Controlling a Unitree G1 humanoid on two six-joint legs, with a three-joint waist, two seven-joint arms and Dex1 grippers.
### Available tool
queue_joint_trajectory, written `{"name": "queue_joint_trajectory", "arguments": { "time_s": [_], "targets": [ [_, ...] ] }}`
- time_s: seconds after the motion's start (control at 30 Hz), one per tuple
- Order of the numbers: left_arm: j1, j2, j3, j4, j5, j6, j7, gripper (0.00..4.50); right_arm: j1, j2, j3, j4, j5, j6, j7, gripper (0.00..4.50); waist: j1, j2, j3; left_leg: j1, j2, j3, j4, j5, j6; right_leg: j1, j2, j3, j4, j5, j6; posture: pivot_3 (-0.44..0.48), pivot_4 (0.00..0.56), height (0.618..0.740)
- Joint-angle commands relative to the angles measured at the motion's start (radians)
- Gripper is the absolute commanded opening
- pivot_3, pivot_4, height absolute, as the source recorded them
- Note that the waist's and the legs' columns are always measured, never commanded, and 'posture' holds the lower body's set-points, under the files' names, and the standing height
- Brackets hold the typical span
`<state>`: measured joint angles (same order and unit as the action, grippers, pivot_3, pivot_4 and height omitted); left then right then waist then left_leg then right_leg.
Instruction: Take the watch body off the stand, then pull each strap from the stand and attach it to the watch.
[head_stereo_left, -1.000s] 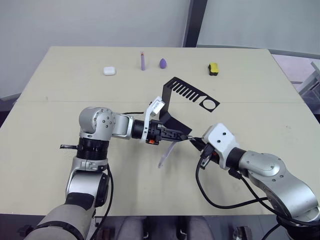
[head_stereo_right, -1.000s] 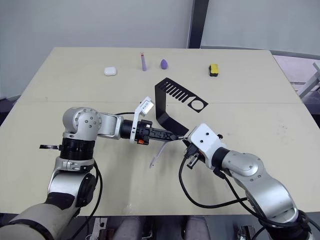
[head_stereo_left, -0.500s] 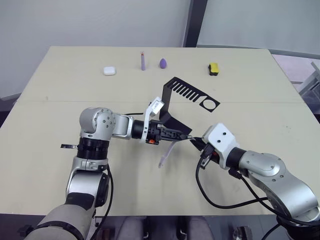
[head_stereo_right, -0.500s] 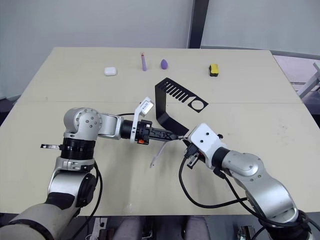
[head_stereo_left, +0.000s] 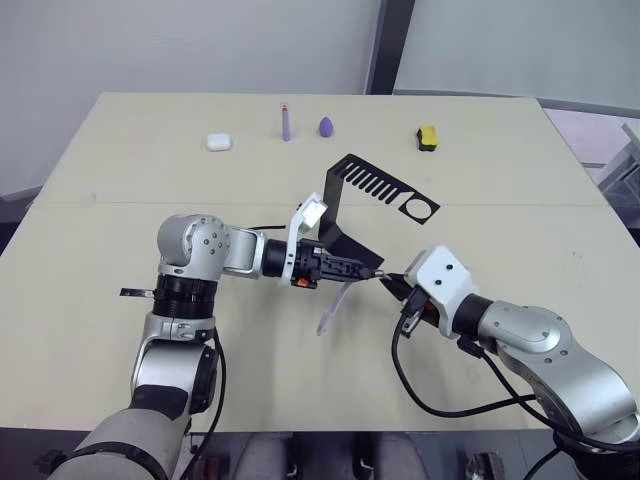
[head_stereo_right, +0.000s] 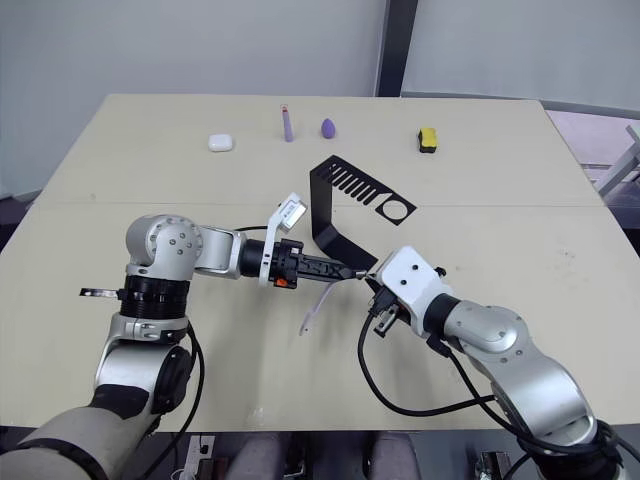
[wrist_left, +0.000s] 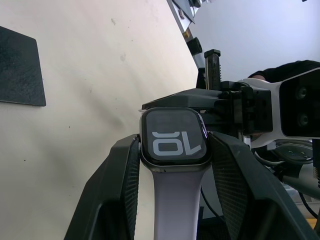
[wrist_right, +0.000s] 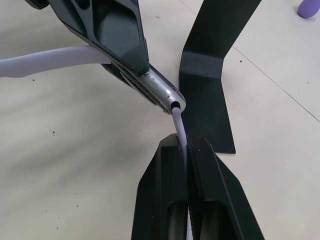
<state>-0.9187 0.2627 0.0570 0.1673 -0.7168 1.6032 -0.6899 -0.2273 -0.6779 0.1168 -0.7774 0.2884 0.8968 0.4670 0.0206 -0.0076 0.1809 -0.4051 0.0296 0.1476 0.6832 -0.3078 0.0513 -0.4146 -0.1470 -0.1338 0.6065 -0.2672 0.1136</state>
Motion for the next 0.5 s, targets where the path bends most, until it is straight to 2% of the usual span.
{"name": "queue_joint_trajectory", "arguments": {
  "time_s": [0.03, 0.1, 0.2, 0.3, 0.4, 0.5],
  "targets": [
    [-0.016, 0.02, -0.032, -0.043, -0.032, -0.023, -0.038, 1.61, 0.004, -0.016, -0.044, -0.045, 0.01, -0.019, 0.018, 0.66, 0.0, 0.0, 0.0, 0.0, 0.0, 0.0, 0.0, 0.0, 0.0, 0.0, 0.0, 0.0, 0.0, 0.0, 0.0, 0.0, 0.15, 0.74],
    [-0.013, 0.034, -0.046, -0.047, -0.033, -0.041, -0.054, 1.61, 0.022, -0.035, -0.075, -0.064, 0.032, -0.026, 0.044, 1.32, 0.001, 0.0, 0.0, 0.0, 0.0, 0.0, 0.0, 0.0, 0.0, 0.0, 0.0, 0.0, 0.0, 0.0, 0.0, 0.0, 0.15, 0.74],
    [-0.007, 0.059, -0.075, -0.066, -0.035, -0.081, -0.087, 1.61, 0.079, -0.08, -0.167, -0.101, 0.086, -0.04, 0.111, 2.94, 0.003, 0.0, 0.0, 0.0, 0.0, 0.0, 0.0, 0.0, 0.0, 0.0, 0.0, 0.0, -0.001, 0.0, 0.0, 0.0, 0.15, 0.74],
    [0.02, 0.115, -0.141, -0.131, -0.02, -0.181, -0.158, 1.61, 0.158, -0.127, -0.341, -0.127, 0.2, -0.052, 0.221, 4.44, 0.003, 0.0, 0.0, -0.001, 0.0, 0.0, -0.001, 0.0, 0.0, 0.0, 0.0, 0.0, -0.002, 0.0, 0.0, 0.0, 0.15, 0.74],
    [0.076, 0.197, -0.235, -0.229, 0.038, -0.373, -0.259, 1.61, 0.216, -0.151, -0.518, -0.113, 0.326, -0.05, 0.312, 4.44, 0.0, 0.0, 0.0, 0.0, 0.0, 0.0, -0.001, -0.001, 0.0, 0.0, 0.0, 0.0, -0.004, 0.0, 0.0, 0.0, 0.15, 0.74],
    [0.149, 0.273, -0.309, -0.297, 0.145, -0.658, -0.368, 1.61, 0.259, -0.173, -0.669, -0.086, 0.49, -0.024, 0.391, 4.44, 0.001, 0.0, 0.0, 0.001, 0.001, 0.001, -0.002, -0.001, -0.001, 0.0, 0.0, 0.0, -0.006, -0.001, -0.001, 0.0, 0.15, 0.74]
  ]
}}
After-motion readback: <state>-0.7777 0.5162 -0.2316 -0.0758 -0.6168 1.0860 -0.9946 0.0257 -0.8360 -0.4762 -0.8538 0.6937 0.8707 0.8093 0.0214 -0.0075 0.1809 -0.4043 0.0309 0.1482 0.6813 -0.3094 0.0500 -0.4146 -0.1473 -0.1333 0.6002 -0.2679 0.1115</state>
